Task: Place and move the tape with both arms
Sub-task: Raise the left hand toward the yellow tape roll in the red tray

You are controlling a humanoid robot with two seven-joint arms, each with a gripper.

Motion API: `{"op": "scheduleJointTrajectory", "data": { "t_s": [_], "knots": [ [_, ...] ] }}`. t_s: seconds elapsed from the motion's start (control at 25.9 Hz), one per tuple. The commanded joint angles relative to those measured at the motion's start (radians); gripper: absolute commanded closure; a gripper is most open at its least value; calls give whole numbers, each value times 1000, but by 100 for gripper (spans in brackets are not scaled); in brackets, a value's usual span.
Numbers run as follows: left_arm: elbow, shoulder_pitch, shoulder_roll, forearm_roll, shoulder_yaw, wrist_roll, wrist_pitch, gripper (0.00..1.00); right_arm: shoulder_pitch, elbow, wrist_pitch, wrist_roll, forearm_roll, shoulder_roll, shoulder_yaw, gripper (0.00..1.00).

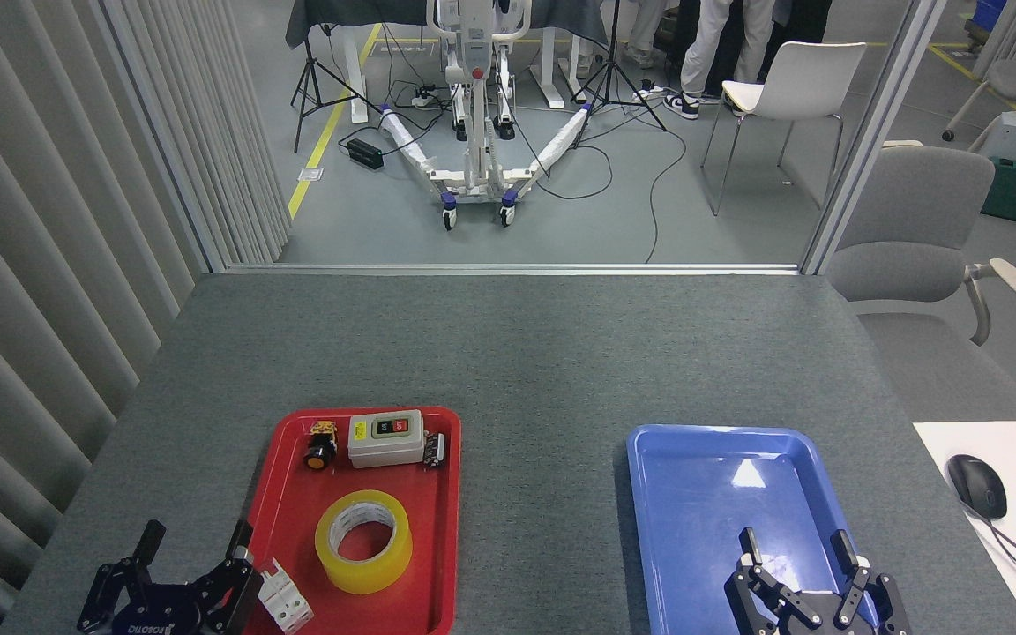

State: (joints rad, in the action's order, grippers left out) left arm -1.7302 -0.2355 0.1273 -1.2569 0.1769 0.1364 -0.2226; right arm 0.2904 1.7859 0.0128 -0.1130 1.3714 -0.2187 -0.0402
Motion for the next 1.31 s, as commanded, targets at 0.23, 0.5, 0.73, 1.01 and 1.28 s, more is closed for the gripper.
{"op": "scheduleJointTrajectory", "data": {
  "t_s": [0.23, 0.5, 0.73, 1.01, 1.28],
  "knots": [
    [0, -2, 20, 37, -5, -8, 40, 0, -22, 0, 1, -14, -2, -16, -15, 0],
    [-2, -25, 5, 37, 45, -3, -6, 0, -14, -3, 6, -4, -2, -10, -6, 0],
    [0, -25, -21, 37, 53, -12, -20, 0, -13, 0, 7, -2, -2, -7, -1, 0],
    [0, -19, -12, 37, 29, -12, 3, 0, -13, 1, -7, -4, 2, -5, 2, 0],
    [0, 125, 20, 48, -39, -241, 69, 0, -13, 1, -7, -4, 2, -7, 2, 0]
  ]
}}
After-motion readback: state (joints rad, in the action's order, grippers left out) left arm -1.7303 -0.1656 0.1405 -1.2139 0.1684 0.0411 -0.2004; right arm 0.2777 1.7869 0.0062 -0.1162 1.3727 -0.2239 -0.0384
